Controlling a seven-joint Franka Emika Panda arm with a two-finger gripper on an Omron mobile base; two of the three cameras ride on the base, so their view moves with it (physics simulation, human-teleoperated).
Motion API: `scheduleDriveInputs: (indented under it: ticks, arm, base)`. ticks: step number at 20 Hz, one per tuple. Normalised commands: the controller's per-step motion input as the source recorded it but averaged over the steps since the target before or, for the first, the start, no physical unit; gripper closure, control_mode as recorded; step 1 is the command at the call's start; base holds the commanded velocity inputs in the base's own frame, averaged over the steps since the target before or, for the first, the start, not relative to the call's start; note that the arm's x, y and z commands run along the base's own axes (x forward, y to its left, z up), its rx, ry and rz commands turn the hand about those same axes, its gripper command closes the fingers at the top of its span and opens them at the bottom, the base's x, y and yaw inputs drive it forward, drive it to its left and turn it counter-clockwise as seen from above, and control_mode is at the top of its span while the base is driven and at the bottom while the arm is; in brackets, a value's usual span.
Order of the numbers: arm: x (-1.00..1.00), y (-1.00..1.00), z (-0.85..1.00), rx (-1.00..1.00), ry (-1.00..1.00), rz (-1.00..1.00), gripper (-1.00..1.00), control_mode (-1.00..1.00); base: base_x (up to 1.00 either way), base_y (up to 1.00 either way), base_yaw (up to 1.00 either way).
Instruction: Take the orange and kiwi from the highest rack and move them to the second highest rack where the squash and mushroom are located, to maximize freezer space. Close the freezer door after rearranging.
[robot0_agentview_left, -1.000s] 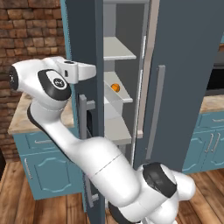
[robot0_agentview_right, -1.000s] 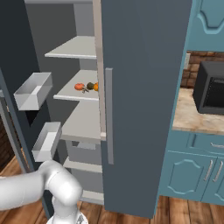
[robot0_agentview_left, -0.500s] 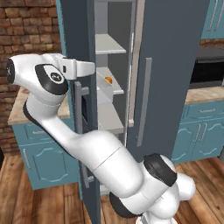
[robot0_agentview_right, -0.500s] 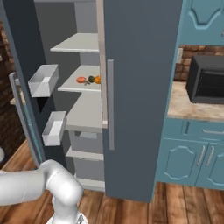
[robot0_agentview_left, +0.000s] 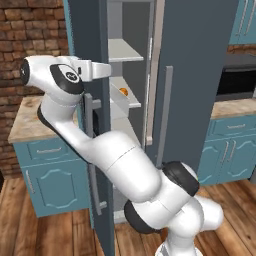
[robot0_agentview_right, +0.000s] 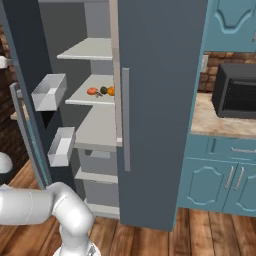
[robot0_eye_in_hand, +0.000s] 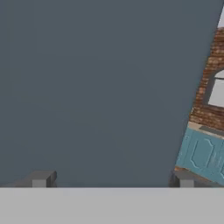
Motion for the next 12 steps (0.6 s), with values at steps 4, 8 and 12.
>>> scheduleDriveInputs:
  ticks: [4, 8, 12]
  arm:
    - [0.88, -0.46, 0.00, -0.05, 0.08, -0.02, -1.00, -1.00]
    - [0.58, -1.00, 0.00, -0.01, 0.03, -0.02, -1.00, -1.00]
    - [0.19, -1.00, 0.00, -0.04, -0.07, 0.05, -1.00, -1.00]
  base:
    - [0.00, 0.00, 0.00]
    - [0.00, 0.00, 0.00]
    - [0.00, 0.00, 0.00]
